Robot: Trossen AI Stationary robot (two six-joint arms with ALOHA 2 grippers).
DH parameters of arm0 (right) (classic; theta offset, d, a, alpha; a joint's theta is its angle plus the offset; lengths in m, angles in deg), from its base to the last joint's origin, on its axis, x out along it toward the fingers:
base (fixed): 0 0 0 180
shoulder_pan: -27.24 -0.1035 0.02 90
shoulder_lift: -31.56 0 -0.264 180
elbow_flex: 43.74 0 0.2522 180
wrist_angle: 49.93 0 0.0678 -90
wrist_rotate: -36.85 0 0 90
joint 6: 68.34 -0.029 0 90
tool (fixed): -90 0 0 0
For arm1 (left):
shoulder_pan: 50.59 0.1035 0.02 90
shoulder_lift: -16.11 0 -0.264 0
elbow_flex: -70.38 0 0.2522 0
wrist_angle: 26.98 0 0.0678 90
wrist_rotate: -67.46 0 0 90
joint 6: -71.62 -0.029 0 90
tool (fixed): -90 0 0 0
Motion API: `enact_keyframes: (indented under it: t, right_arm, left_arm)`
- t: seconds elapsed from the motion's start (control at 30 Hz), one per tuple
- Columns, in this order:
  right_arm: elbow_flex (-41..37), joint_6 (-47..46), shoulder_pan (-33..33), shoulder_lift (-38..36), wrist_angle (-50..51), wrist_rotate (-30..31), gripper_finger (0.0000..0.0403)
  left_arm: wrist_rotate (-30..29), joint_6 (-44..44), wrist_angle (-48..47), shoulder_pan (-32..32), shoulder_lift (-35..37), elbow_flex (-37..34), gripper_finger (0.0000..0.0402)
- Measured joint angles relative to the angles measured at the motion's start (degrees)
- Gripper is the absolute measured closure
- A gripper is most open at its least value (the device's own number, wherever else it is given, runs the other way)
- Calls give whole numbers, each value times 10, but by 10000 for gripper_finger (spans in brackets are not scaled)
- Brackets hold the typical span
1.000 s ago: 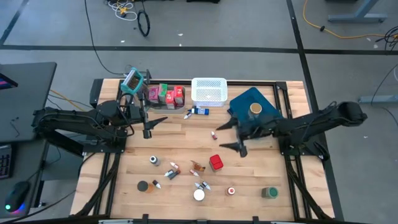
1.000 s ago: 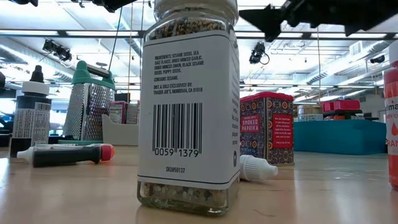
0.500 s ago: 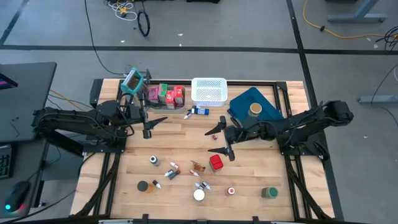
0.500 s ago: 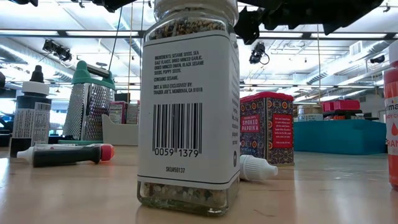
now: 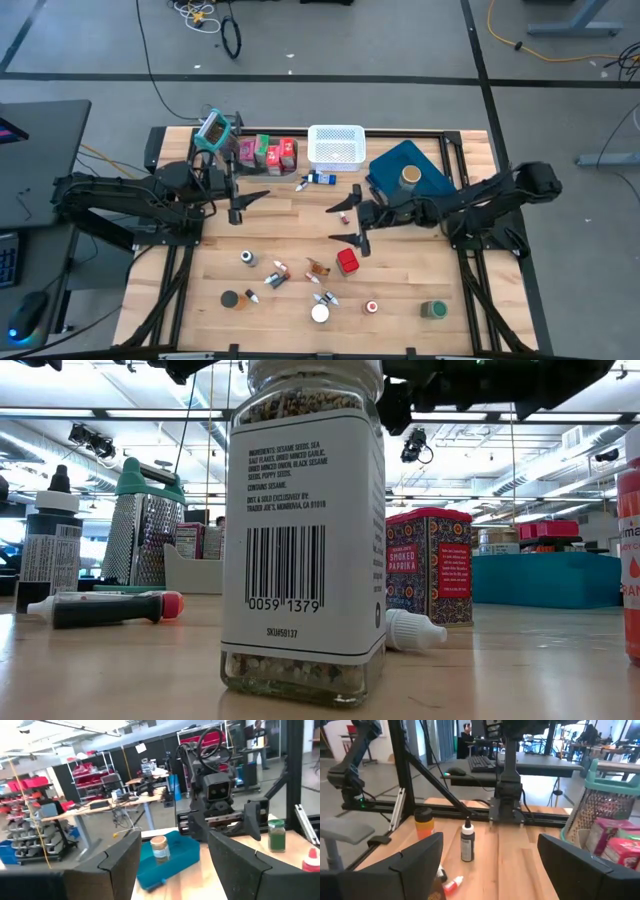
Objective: Pick & Place Kitchen Items
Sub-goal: Put the orange seasoning pack into the blue bin
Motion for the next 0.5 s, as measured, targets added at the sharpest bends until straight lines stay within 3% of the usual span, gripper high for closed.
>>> enact_keyframes:
  t: [0.23,0.5]
  right_arm:
    - [36,-1,-20,80,3,-46,73]
    - [152,-44,-57,124,186,-38,100]
  left_arm:
    - [-63,5,-5,0,0,0,162]
    - [-114,5,-31,0,0,0,162]
